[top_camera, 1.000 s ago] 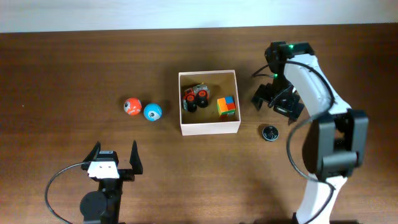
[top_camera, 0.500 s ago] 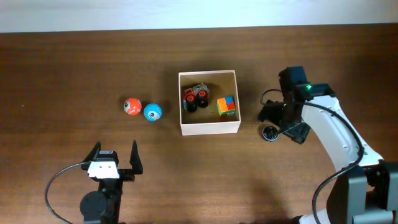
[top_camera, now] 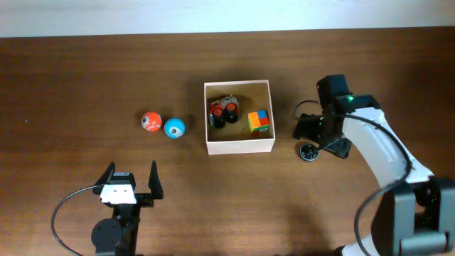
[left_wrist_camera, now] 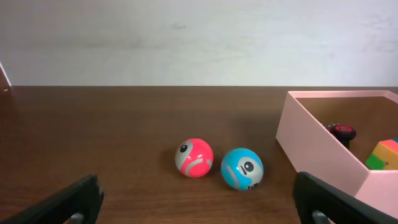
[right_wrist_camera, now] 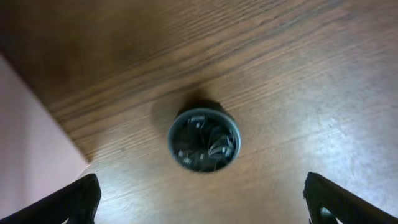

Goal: Pack container
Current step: 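Close the right gripper on the black puck and lift it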

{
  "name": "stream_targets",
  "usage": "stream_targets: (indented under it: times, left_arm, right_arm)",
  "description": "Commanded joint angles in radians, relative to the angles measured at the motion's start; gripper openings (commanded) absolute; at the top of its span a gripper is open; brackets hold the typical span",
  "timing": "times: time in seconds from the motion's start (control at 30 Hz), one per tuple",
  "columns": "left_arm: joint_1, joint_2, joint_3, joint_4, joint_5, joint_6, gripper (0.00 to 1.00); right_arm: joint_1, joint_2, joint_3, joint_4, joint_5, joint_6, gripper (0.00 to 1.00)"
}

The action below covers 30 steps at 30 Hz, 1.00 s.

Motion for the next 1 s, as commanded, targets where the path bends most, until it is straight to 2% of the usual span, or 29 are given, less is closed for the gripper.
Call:
stream_targets:
  times: [0.0,0.2,0.6,0.97]
  left_arm:
    - [0.004,-0.004,-0.008,0.0,-0.006,0.012,0.99]
    - [0.004,-0.004,-0.007,0.0,-0.006,0.012,0.99]
    - [0.004,-0.004,-0.008,0.0,-0.006,0.012,0.99]
    - [0.004,-0.004,-0.008,0.0,-0.006,0.012,0.99]
  right_arm:
    - [-0.005,0.069,0.0,0.004,0.002,-0.045,0.99]
    - [-0.003,0.084,-0.001,0.003,0.002,-0.098,0.99]
    - [-0.004,0.085,-0.101,0.085,0.006,-0.097,0.99]
    - [-0.004,0.127,-0.101,0.142,0.006,-0.097,0.99]
